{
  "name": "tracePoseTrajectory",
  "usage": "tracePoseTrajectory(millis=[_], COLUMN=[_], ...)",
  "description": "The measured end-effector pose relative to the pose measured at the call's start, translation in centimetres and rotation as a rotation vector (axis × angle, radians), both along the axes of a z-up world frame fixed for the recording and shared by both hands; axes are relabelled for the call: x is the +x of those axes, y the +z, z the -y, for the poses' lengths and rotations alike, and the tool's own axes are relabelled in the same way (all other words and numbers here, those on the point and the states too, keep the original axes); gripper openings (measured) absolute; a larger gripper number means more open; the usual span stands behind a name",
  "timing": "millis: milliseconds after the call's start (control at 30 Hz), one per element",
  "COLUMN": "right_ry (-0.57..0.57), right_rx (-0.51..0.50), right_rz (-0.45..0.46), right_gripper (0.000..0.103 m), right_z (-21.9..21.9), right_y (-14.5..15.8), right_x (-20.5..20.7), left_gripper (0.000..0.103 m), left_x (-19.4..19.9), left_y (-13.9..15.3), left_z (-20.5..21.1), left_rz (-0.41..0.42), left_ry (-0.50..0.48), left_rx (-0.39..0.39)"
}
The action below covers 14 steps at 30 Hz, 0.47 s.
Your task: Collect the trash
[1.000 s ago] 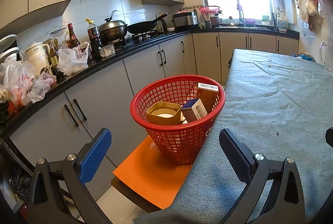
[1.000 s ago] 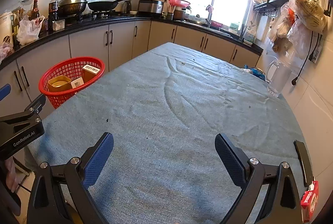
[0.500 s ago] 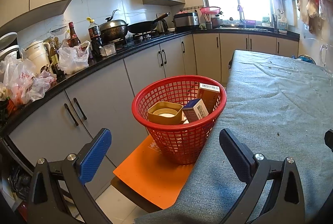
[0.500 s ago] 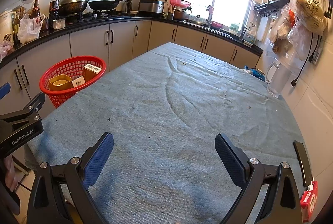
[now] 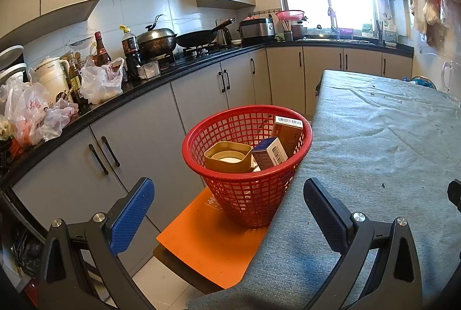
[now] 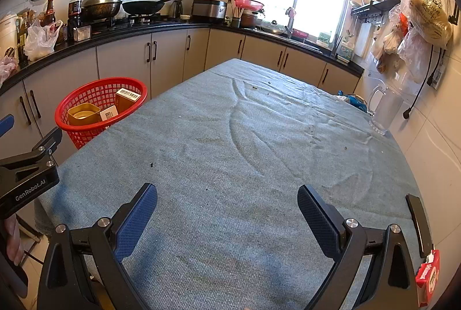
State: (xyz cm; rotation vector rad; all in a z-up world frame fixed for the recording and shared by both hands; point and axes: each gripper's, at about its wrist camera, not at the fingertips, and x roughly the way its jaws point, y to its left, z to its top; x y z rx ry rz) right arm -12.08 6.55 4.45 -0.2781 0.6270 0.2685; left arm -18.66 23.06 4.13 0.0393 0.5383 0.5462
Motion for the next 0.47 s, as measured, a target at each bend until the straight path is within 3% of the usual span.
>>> tracePoseTrajectory(millis=[300,400,467], right_ry=[-0.008,-0.062,-0.129], right_rx=[0.044,0.087,0.110], right_rz=[-0.033,-0.070,-0.096], right_gripper=[0.100,0.100,0.100], right_z=[1.2,4.2,6.9], right_y=[0.0,-0.1,-0.3], right_x=[0.6,2.2,3.6], left_gripper=[0.103,0.103,0.103], left_x=[0.3,1.6,3.3], left_y=[0.2,0.5,0.5], left_z=[0.8,2.4,4.8], left_rz=[-0.005,-0.032,-0.077], left_ry=[-0.013,-0.095,-0.215], left_rx=[0.009,-0.046,-0.100])
